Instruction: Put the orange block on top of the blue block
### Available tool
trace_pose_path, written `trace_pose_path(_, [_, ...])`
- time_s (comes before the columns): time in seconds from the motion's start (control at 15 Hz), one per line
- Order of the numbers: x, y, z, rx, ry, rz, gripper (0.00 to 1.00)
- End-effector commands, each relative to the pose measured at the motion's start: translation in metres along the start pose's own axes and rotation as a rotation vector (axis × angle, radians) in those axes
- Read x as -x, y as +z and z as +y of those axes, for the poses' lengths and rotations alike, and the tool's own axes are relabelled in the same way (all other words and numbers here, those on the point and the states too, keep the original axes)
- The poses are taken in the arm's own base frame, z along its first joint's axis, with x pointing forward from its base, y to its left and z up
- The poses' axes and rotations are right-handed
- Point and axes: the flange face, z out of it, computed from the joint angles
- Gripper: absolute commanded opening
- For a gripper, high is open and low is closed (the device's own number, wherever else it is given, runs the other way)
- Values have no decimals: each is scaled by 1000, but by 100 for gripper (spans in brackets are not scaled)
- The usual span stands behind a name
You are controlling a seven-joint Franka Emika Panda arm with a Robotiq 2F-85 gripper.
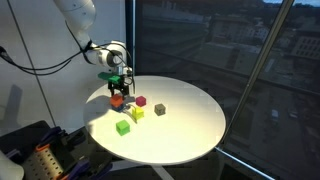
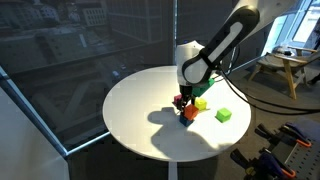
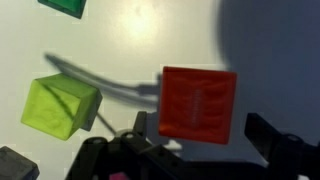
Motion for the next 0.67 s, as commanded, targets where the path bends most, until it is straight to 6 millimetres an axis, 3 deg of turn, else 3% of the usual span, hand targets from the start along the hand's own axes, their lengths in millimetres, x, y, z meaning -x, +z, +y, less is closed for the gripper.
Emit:
trace_pose_path(0.0, [0,-13,-2,-2,9,-10,100])
trace_pose_path(0.6, [2,-49,1,-11,45,-5,100])
